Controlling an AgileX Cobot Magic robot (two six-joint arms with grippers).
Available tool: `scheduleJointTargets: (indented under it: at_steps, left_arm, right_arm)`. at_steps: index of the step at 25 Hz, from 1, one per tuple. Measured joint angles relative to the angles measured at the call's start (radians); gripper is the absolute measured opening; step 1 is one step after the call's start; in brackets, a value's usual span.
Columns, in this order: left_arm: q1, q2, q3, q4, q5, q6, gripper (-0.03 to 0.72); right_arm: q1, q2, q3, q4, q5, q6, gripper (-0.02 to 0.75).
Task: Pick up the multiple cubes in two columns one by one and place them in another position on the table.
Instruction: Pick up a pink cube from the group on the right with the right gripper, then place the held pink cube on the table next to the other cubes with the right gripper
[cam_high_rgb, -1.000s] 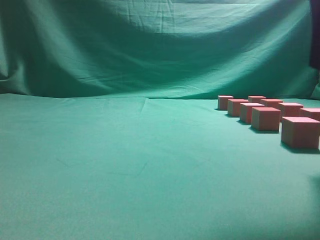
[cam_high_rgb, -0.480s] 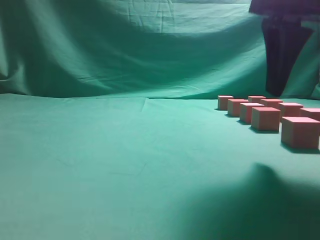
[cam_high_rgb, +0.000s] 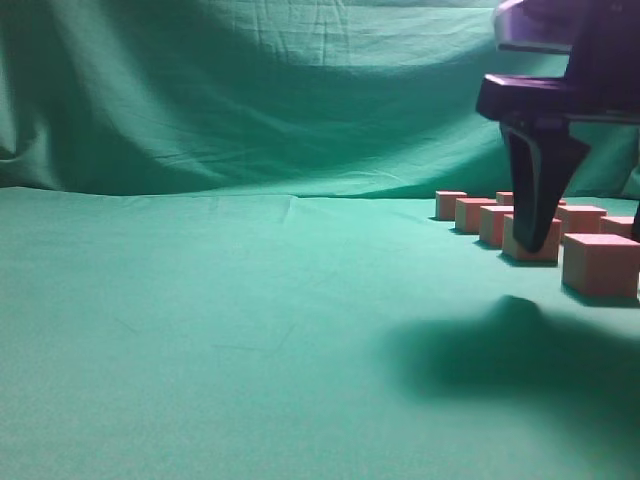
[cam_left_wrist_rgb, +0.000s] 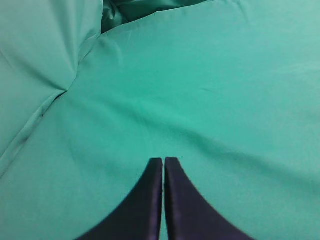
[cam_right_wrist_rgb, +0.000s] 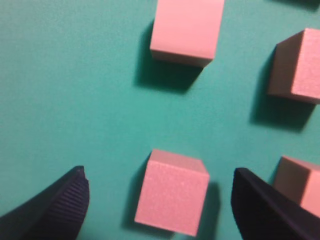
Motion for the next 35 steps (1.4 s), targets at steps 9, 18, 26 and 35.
scheduleJointTargets:
  at_steps: [9,18,26,35]
  left_arm:
    - [0.0,0.0,0.0,0.0,0.0,0.0,0.0]
    - [0.0,0.0,0.0,0.0,0.0,0.0,0.0]
    - [0.0,0.0,0.0,0.0,0.0,0.0,0.0]
    - [0.0,0.0,0.0,0.0,0.0,0.0,0.0]
  right_arm:
    - [0.0,0.047,-0.009,-0.006,-0.015,0.006,0.237]
    - [0.0,0.051,-0.304,0.112,0.319,-0.282,0.247]
    - [0.001,0.154,-0.63,0.209,0.448,-0.584,0.247]
    - [0.001,0.441,-0.861,0.245,0.545,-0.724,0.247]
